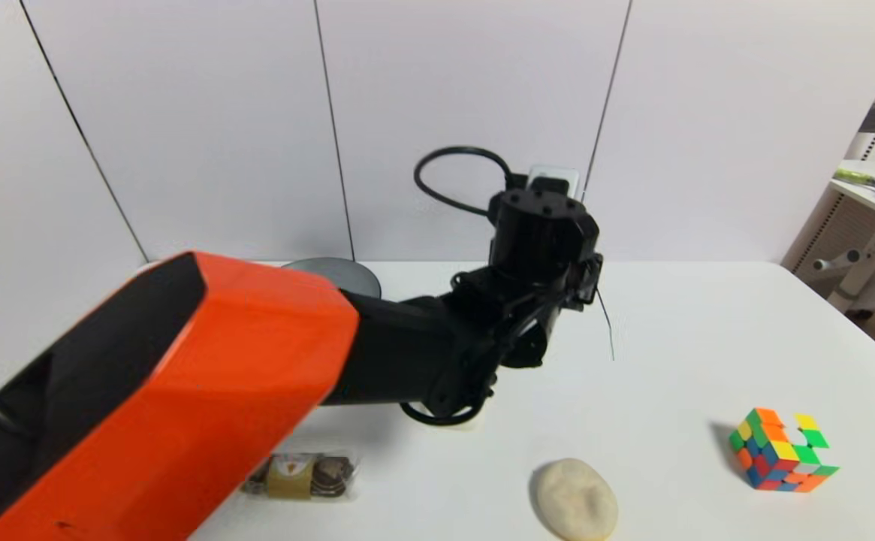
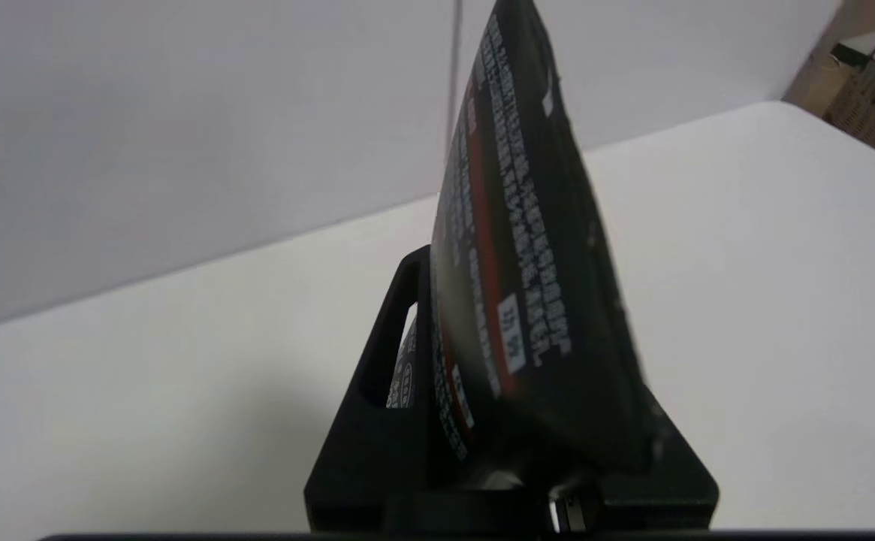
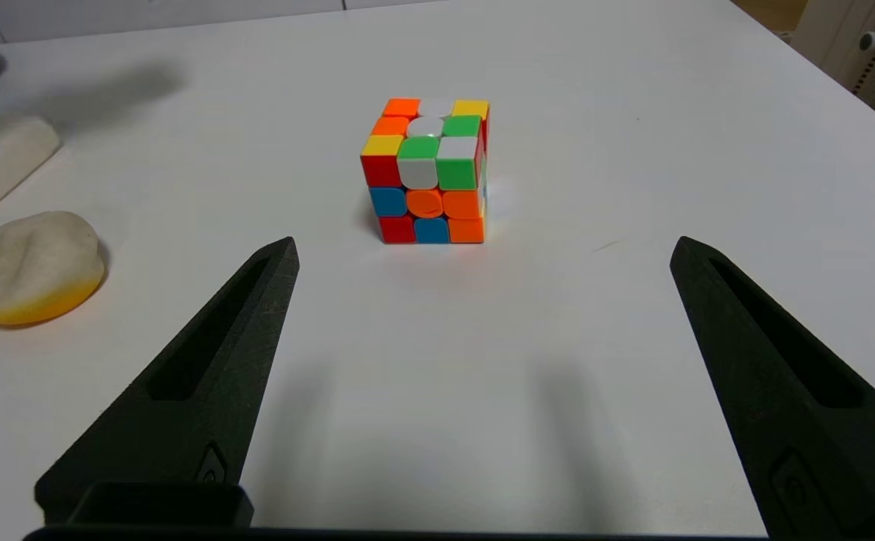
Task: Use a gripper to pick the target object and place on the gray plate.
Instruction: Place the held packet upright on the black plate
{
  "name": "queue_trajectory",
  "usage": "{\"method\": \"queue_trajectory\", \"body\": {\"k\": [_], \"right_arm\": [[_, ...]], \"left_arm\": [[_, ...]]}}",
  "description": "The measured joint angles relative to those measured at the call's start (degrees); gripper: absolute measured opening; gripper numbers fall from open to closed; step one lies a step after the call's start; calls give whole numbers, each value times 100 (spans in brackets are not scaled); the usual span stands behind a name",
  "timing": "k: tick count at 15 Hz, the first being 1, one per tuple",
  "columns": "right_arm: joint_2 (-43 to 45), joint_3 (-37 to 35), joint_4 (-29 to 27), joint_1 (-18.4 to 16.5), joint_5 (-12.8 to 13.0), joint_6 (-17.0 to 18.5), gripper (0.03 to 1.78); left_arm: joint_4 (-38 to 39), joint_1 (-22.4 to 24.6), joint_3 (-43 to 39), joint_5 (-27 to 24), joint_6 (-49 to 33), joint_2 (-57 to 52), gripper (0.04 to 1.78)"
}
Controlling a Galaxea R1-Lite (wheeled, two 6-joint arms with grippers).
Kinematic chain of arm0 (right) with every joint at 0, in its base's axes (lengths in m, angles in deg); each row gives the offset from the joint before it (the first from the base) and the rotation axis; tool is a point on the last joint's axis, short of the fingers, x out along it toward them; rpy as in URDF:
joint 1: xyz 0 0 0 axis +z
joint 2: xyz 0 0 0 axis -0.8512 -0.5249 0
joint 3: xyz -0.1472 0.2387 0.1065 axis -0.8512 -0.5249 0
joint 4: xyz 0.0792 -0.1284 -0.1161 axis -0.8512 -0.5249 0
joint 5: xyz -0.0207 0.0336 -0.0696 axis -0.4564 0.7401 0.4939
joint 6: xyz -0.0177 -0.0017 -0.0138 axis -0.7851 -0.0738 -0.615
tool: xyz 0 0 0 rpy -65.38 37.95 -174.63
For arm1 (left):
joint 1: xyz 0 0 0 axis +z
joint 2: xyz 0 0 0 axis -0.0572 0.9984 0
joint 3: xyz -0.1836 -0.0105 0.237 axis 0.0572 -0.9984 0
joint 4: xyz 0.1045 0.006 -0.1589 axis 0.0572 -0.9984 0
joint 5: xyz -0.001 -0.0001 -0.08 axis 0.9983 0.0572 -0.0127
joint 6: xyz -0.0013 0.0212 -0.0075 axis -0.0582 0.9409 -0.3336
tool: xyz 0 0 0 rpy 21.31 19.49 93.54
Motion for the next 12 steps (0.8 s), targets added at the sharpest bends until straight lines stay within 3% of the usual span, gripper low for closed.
{"method": "queue_trajectory", "body": {"k": [4,8,12], "right_arm": [[0,0,0,0,0,5,171],[0,0,0,2,2,5,171],[0,0,0,0,0,6,171]], "left_arm": [[-890,722,-154,-15,289,-1085,43],[-1538,2050,-438,-117,624,-2089,43],[-1585,3211,-924,-833,738,-2588,43]]}}
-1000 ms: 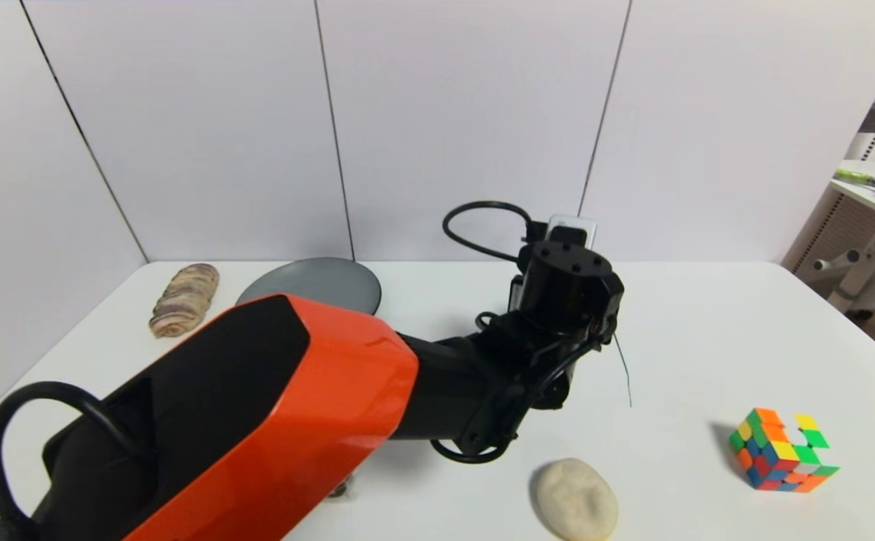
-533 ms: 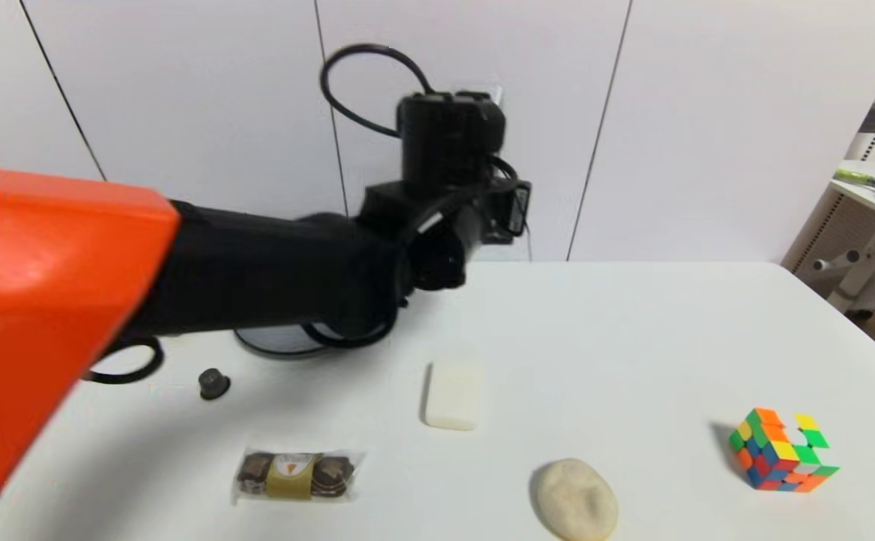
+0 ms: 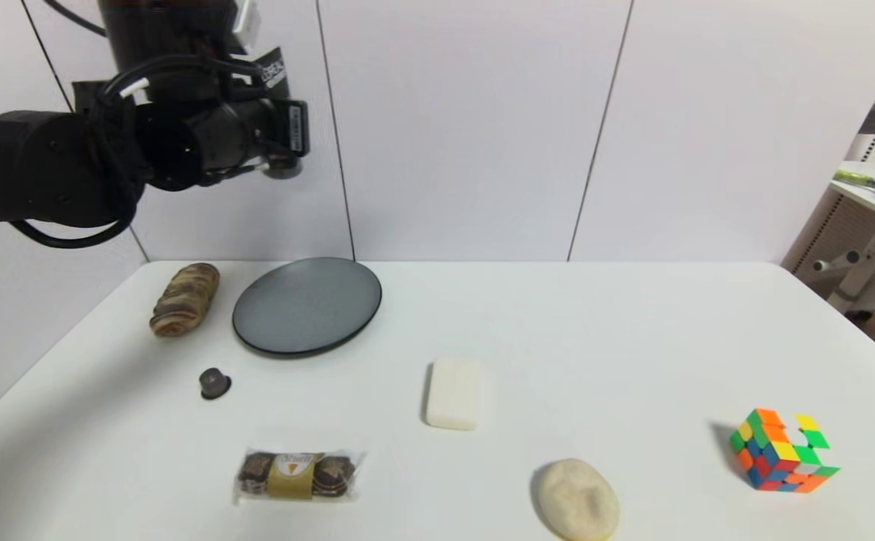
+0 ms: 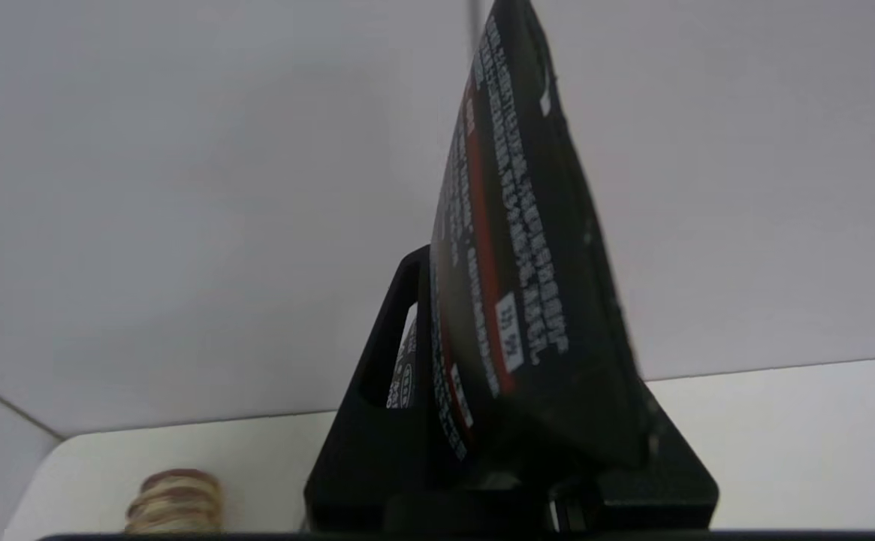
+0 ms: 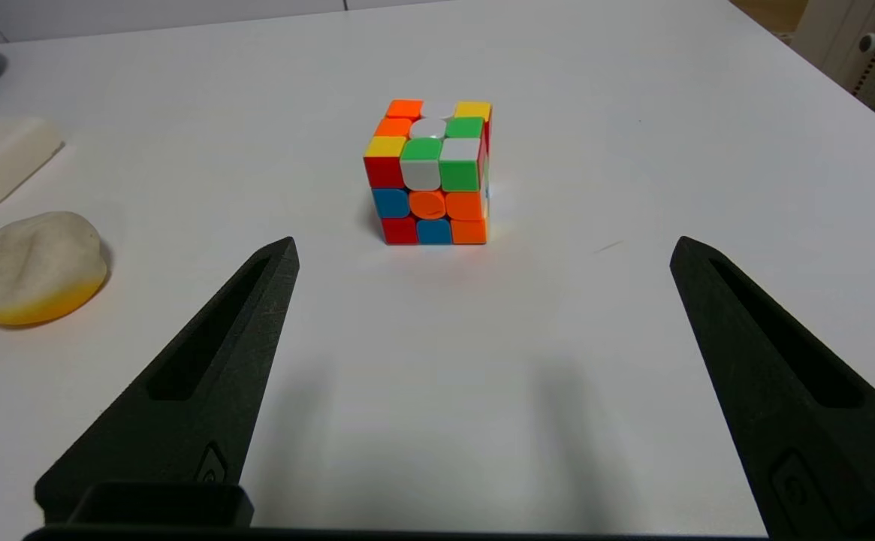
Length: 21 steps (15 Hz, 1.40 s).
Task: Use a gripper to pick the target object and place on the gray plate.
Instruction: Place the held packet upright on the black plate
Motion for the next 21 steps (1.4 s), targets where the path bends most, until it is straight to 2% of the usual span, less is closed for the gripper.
{"method": "queue_trajectory", "body": {"k": [4,10,13,19,21], "right_arm": [[0,0,0,0,0,-6,171],[0,0,2,0,0,-4,171],[0,0,0,2,2,-1,171],[0,0,2,0,0,-1,171],[0,0,0,0,0,0,171]], "left_arm": [[525,383,-945,-102,-50,-57,43],[2405,452,-2573,-113,-52,411,43],[3122,411,-2789,-141,-54,822,43],[3924,358,-2822,-141,-238,1543,43],[3939,311,-2822,-138,-290,1674,71]]}}
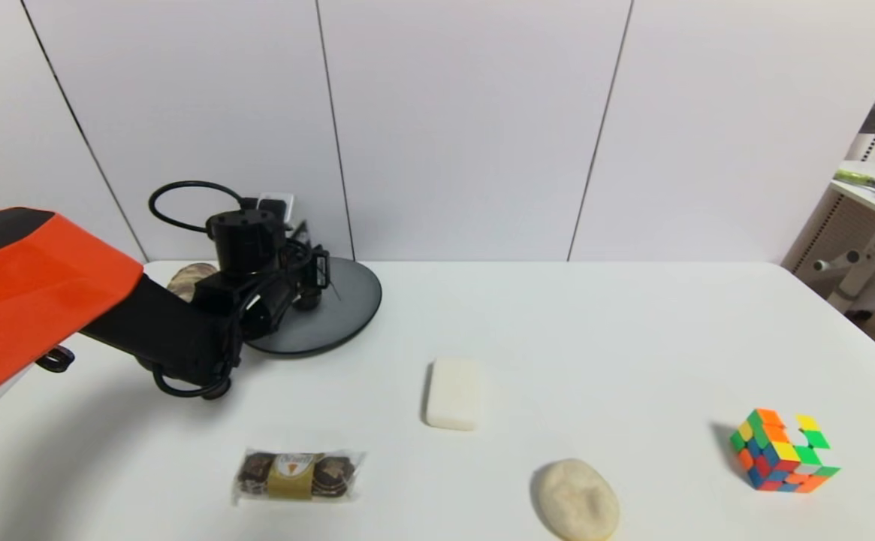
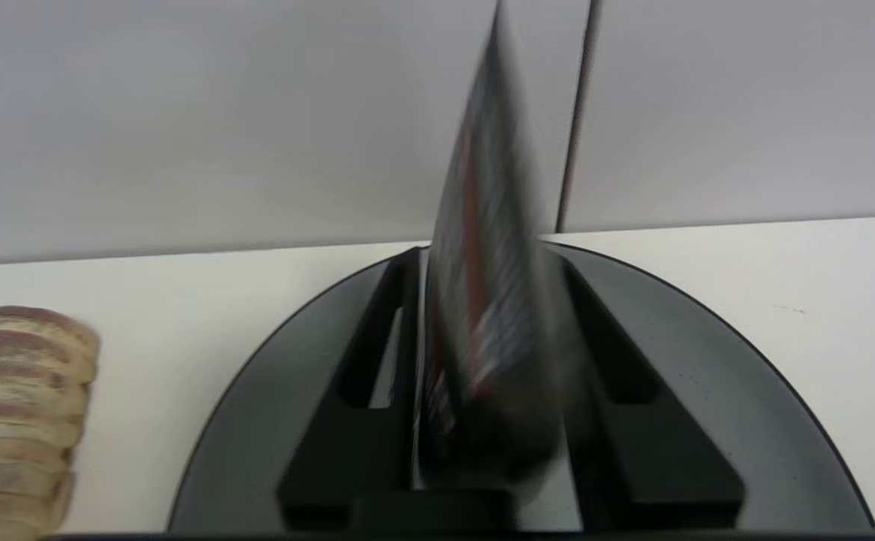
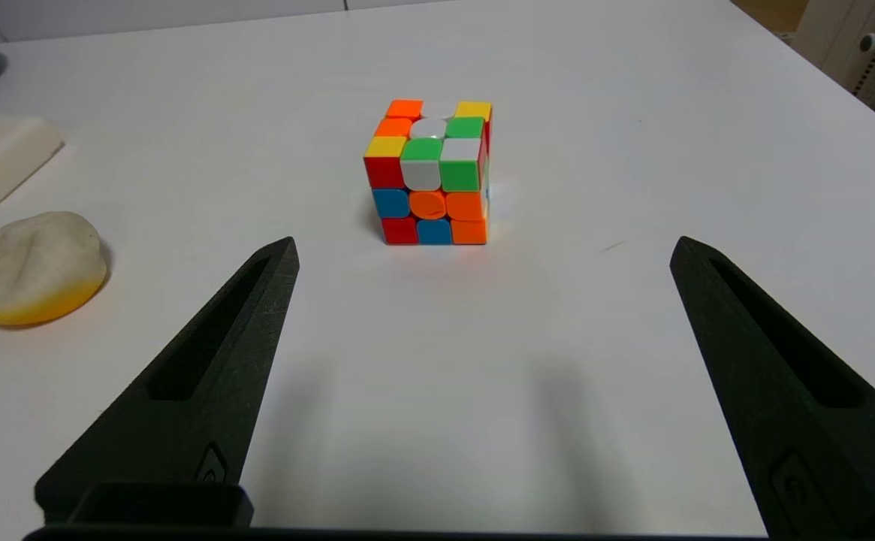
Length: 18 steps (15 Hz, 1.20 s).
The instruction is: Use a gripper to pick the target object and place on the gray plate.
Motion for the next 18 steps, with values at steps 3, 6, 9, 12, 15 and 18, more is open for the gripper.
{"method": "queue_trajectory", "body": {"k": [3,6,9,12,15,18], "right_arm": [[0,0,0,0,0,-1,171],[0,0,-1,0,0,-1,171],[0,0,0,0,0,-1,171],[0,0,0,0,2,0,171],[0,0,2,2,0,-1,171],[0,0,0,0,0,-1,171]], "left_arm": [[2,-27,0,-12,124,88,102],[24,-39,35,-9,168,29,125],[46,-30,44,2,405,-351,139],[-172,-30,-22,0,669,-1101,149],[-1020,-30,-57,-6,976,-2198,156],[-2360,-5,-195,-23,1062,-3523,161]]}}
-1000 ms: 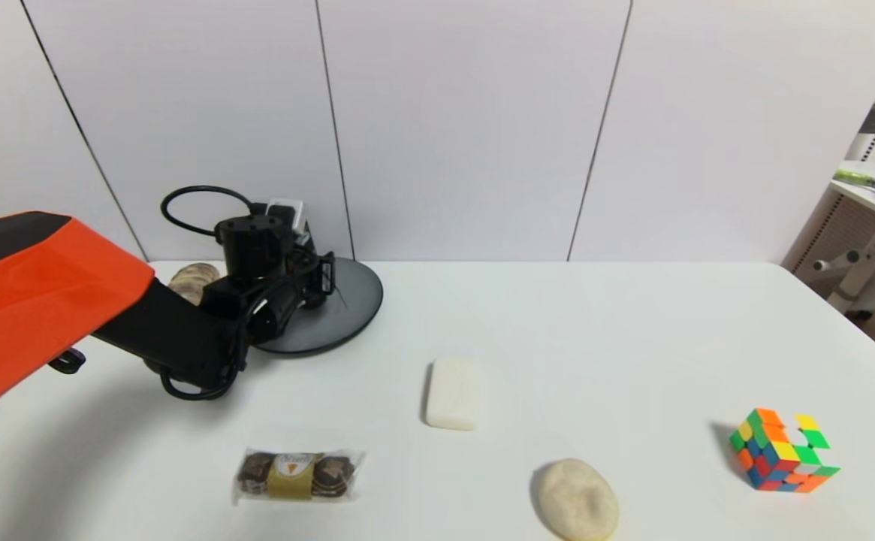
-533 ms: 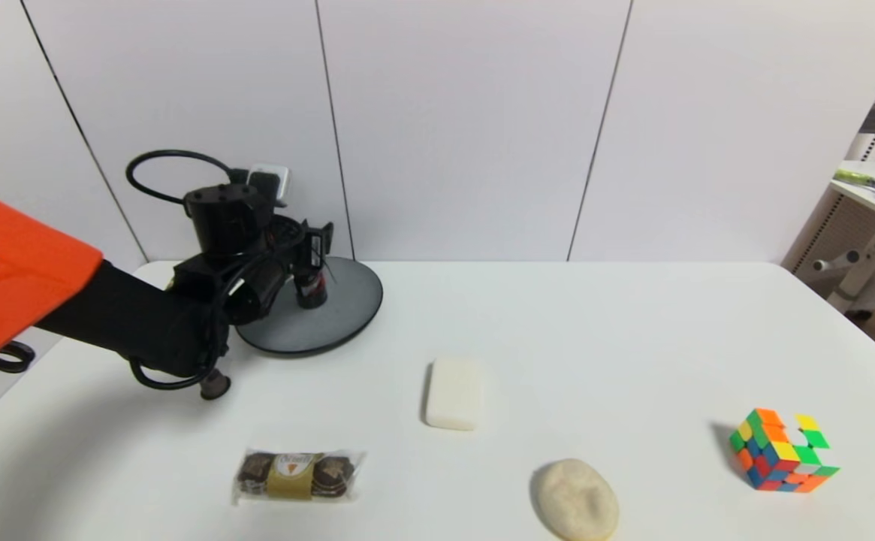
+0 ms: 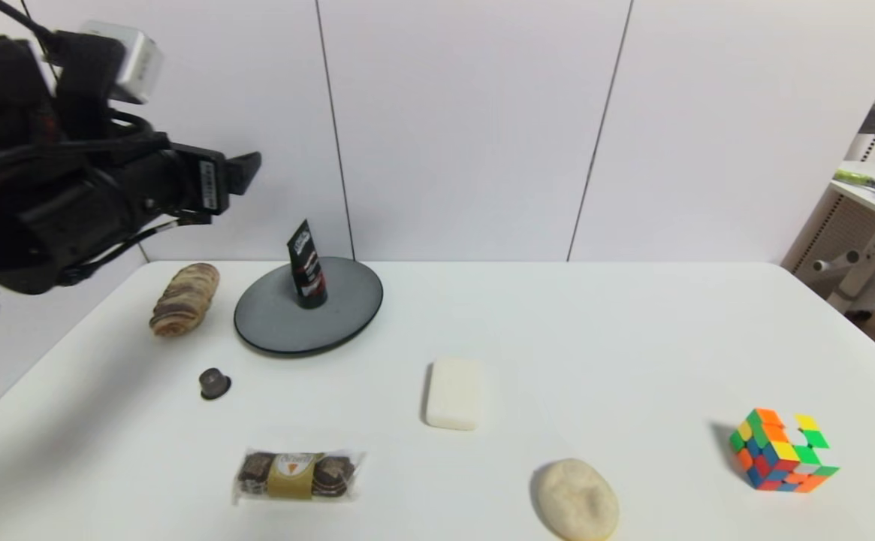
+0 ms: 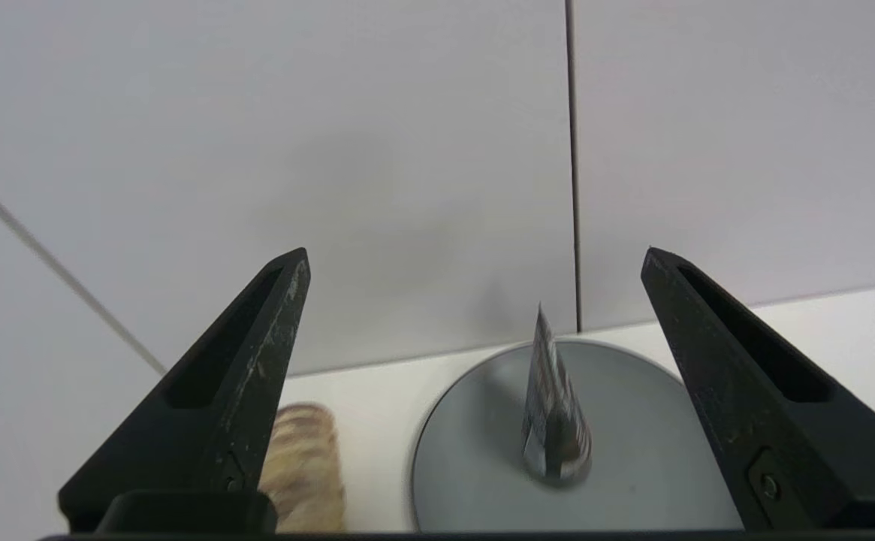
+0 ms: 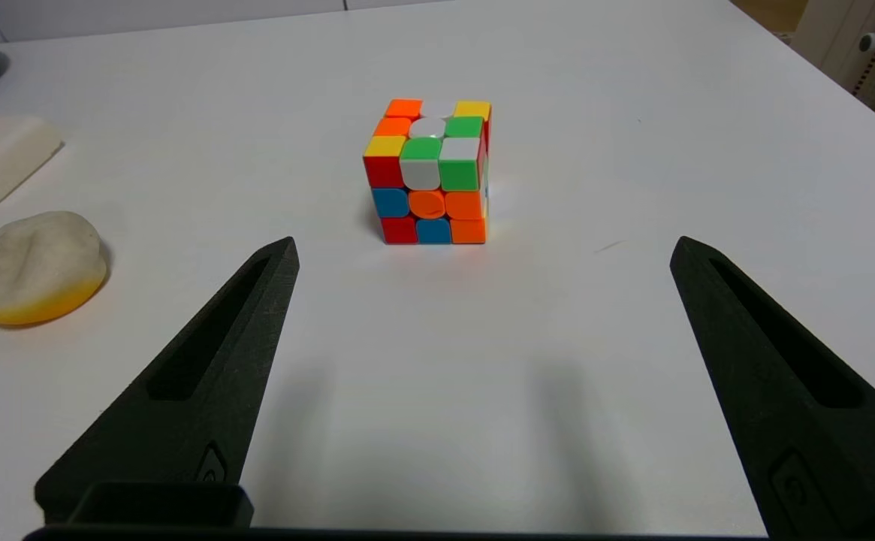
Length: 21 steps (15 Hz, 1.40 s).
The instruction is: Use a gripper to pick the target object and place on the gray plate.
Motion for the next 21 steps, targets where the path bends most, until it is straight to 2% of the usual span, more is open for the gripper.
{"method": "queue_trajectory", "body": {"k": [3,7,12,14,17,21], "right_arm": [[0,0,2,0,0,1,171],[0,0,0,0,2,1,171],[0,0,0,0,2,1,171],[0,0,2,0,0,0,171],[0,0,5,0,2,0,171],[0,0,2,0,0,0,171]], "left_arm": [[-956,283,-802,-13,-39,-1412,164],[-1508,744,-2472,-247,-85,-3226,166],[-1899,1579,-4375,-1774,-174,-5254,167],[-2302,1708,-4819,-2076,-201,-6199,168],[-3007,1771,-5221,-1911,-273,-7619,169],[-3204,1798,-5604,-1660,-957,-8277,169]]}}
